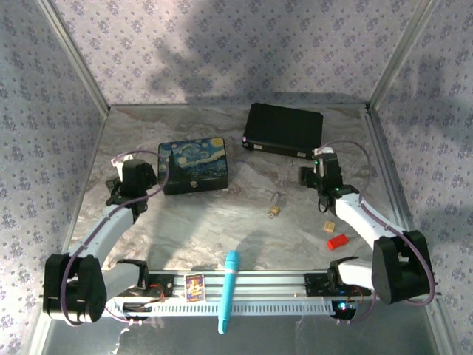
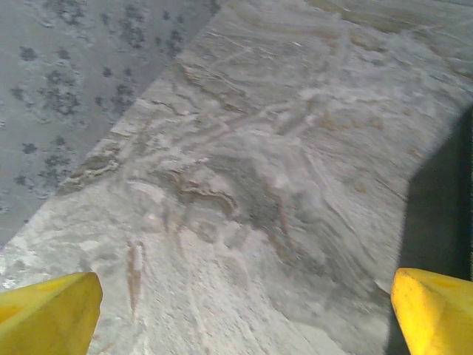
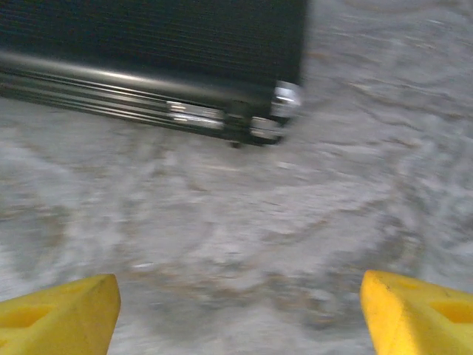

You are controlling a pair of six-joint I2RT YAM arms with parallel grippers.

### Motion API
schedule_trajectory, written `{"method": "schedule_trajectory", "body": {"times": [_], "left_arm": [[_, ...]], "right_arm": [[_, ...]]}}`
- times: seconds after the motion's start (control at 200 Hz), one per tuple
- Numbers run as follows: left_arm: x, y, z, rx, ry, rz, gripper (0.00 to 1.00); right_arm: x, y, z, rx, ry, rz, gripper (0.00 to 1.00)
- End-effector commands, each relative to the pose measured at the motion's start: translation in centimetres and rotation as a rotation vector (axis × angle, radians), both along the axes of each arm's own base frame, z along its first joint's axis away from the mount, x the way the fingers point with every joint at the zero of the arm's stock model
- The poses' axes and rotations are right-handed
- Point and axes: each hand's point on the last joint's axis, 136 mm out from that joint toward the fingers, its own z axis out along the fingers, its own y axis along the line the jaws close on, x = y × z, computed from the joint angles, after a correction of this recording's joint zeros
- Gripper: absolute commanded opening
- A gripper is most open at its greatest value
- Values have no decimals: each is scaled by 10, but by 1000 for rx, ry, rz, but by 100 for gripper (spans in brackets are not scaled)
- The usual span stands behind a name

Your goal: Unlock the padlock with the key

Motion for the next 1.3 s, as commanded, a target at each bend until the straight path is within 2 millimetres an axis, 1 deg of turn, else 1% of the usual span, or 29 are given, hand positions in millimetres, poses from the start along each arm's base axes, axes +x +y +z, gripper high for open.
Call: {"method": "schedule_trajectory", "body": {"times": [0.0,0.055,0.13,0.225,0.26,0.285,0.3,0.36,0.405,0.435,0.525,0.55,0.585,0.645,0.73,0.78,0.88,0.964,0.979,0.999,1.054,1.119,1.159,1.209,1.294], "left_arm": [[4,26,13,3,-102,103,100],[9,25,4,1,-112,82,100],[16,25,-12,35,-87,55,100],[26,26,-37,38,-27,28,100],[31,27,-41,38,-20,28,100],[33,24,-42,29,-7,13,100],[36,24,-40,30,-27,5,100],[44,18,-36,-4,-100,-46,100],[48,19,-41,-28,-76,-59,100],[51,21,-39,-26,-83,-58,100],[60,15,-35,0,-130,-132,100],[62,13,-39,-16,-133,-155,100],[62,13,-42,-20,-121,-160,100],[62,10,-40,-22,-135,-179,100],[62,7,-40,-24,-141,-199,100],[64,3,-40,-27,-142,-223,100],[64,1,-40,-30,-143,-241,100],[63,-8,-39,-29,-169,-292,100],[63,-9,-39,-30,-174,-303,100],[63,-12,-39,-29,-176,-321,100],[63,-21,-41,-31,-191,-374,100],[65,-23,-52,-32,-193,-387,100],[67,-26,-51,-21,-217,-404,100],[65,-26,-54,-27,-183,-401,100],[66,-27,-53,-23,-186,-403,100]], "right_arm": [[14,-39,12,-72,-85,-95,85],[12,-54,0,-89,-83,-130,84],[9,-71,-9,-70,-119,-188,84],[6,-80,-18,-36,-174,-216,84],[7,-83,-18,-61,-185,-217,83],[7,-84,-17,-36,-187,-241,83],[6,-84,-20,-31,-176,-236,83],[12,-82,-15,-26,-211,-206,83],[14,-78,-15,-15,-215,-184,83],[16,-75,-16,-10,-211,-165,83],[22,-65,-16,12,-224,-106,83],[24,-63,-15,14,-233,-93,83],[28,-62,-15,4,-235,-77,82],[32,-62,-17,-2,-256,-69,83],[32,-63,-34,8,-246,-70,83],[33,-57,-36,10,-257,-35,84],[34,-54,-36,-3,-253,-24,86],[33,-54,-38,-4,-250,-23,86],[34,-54,-37,-5,-253,-22,96],[34,-53,-37,-6,-254,-20,99],[34,-53,-38,-6,-253,-20,99],[34,-53,-37,-7,-253,-19,99],[34,-53,-38,-6,-253,-20,99],[34,-53,-37,-7,-254,-20,99],[34,-53,-37,-7,-255,-19,99]]}}
